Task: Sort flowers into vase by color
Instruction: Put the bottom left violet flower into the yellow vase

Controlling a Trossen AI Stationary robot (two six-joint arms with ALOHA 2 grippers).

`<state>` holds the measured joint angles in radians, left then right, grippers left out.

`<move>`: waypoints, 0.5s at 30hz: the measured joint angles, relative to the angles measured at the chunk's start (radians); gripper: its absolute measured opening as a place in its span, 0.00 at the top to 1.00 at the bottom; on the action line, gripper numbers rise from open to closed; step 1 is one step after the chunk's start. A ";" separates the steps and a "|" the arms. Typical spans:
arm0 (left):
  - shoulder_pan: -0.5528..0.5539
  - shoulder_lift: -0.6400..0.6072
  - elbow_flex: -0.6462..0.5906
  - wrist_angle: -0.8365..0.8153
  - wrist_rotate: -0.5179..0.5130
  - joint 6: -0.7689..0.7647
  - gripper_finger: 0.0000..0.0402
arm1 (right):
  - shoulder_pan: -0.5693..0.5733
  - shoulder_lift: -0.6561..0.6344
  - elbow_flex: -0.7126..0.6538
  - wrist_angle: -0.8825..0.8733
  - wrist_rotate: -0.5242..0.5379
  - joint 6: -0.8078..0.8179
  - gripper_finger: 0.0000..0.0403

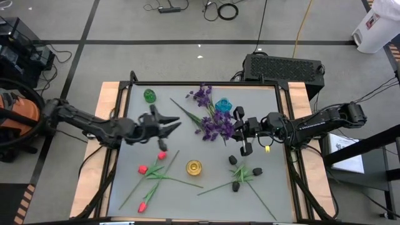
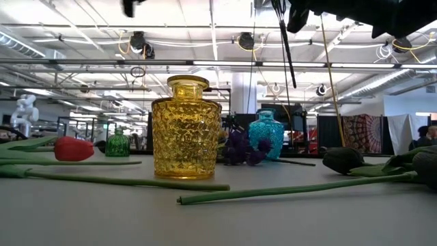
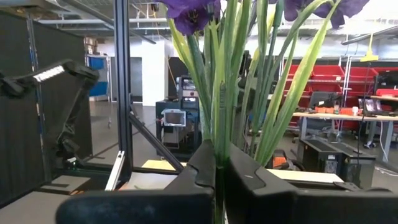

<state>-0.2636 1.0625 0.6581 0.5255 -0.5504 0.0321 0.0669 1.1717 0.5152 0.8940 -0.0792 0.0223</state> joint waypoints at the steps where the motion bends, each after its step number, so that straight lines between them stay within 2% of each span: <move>1: 0.011 0.038 0.028 0.001 0.011 0.001 0.74 | 0.000 0.000 0.000 0.000 0.000 0.000 1.00; 9: 0.088 0.287 0.231 -0.003 0.220 -0.034 0.74 | 0.001 0.000 0.000 -0.002 -0.005 0.000 1.00; 15: 0.107 0.425 0.354 -0.011 0.300 -0.074 0.60 | 0.001 0.000 0.000 -0.025 -0.006 0.000 1.00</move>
<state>-0.1570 1.4871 1.0117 0.5143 -0.2500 -0.0419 0.0677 1.1717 0.5152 0.8688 -0.0849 0.0219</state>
